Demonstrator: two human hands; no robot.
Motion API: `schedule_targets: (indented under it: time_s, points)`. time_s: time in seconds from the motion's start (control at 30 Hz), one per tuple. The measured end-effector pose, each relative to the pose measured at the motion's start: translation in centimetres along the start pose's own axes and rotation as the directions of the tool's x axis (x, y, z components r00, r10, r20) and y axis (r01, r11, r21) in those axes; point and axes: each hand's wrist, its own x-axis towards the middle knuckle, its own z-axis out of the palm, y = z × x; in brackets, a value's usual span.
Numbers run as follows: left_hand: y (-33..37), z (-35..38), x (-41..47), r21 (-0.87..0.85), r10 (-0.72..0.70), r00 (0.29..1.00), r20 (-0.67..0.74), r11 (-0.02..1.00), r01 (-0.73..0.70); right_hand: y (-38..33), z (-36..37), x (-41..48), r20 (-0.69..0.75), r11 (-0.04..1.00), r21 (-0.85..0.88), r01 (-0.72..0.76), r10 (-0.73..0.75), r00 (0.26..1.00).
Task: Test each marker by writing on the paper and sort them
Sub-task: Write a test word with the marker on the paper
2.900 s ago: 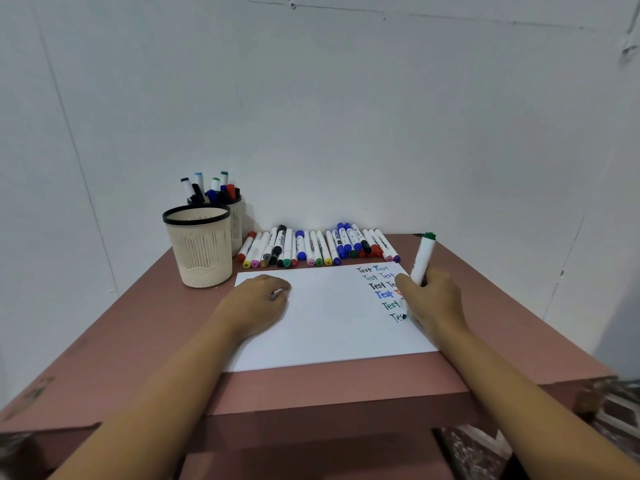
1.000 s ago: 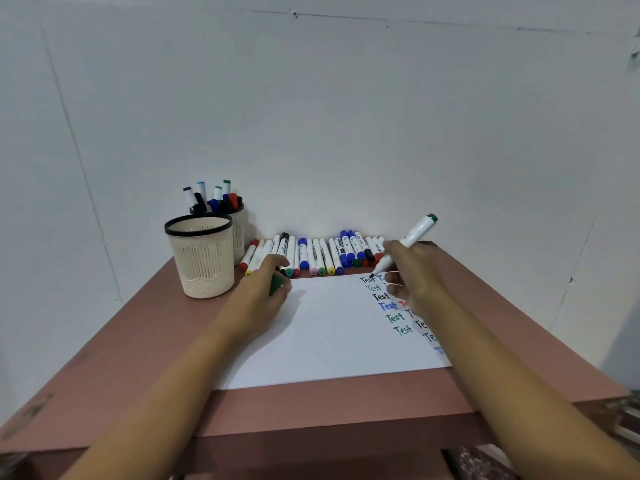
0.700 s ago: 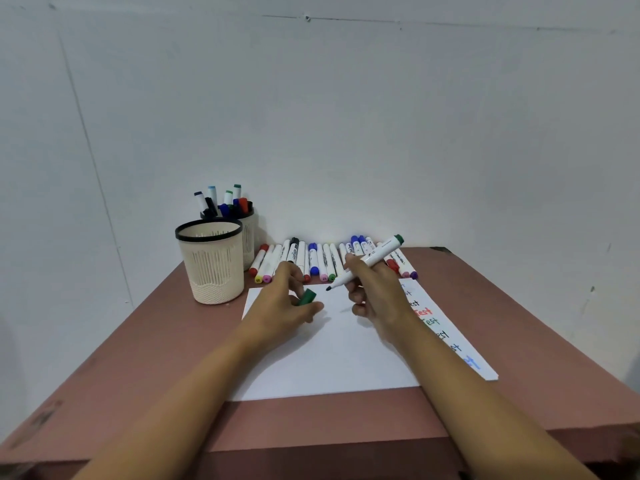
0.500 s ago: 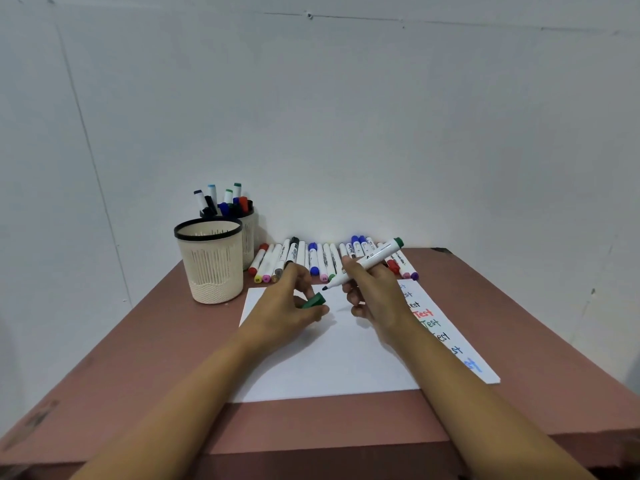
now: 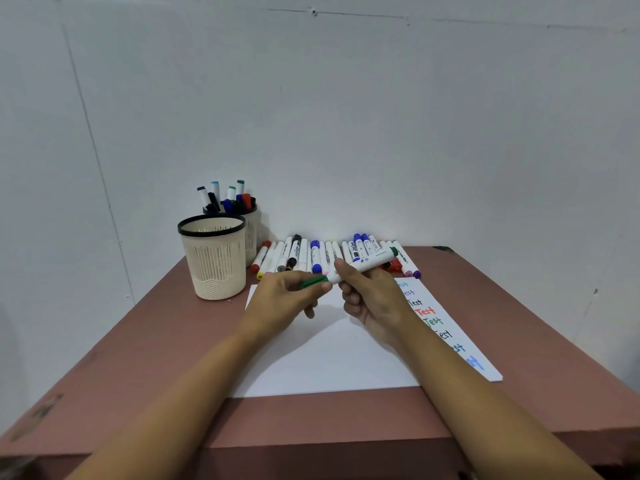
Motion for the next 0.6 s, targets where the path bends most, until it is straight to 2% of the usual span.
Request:
schedule_targets:
  time_s: [0.17, 0.27, 0.43, 0.5, 0.6]
  points:
    - [0.56, -0.01, -0.36, -0.094, -0.034, 0.996, 0.080, 0.995, 0.041, 0.43, 0.09, -0.07, 0.038, 0.997, 0.072, -0.018, 0.015, 0.999]
    - [0.63, -0.19, -0.20, -0.244, -0.136, 0.984, 0.112, 0.957, 0.160, 0.52, 0.24, -0.19, 0.062, 0.994, 0.106, -0.006, -0.001, 0.998]
    - [0.97, -0.26, -0.12, -0.407, -0.264, 0.938, 0.225, 0.849, 0.336, 0.45, 0.44, -0.15, 0.109, 0.996, 0.052, 0.074, -0.079, 0.991]
    - [0.95, -0.39, -0.16, -0.433, -0.276, 0.927, 0.255, 0.824, 0.364, 0.33, 0.43, -0.22, 0.139, 0.995, 0.027, 0.098, -0.101, 0.985]
    - [0.97, -0.49, -0.27, -0.370, -0.240, 0.939, 0.248, 0.872, 0.321, 0.03, 0.15, -0.30, 0.159, 0.997, 0.000, 0.076, -0.075, 0.984]
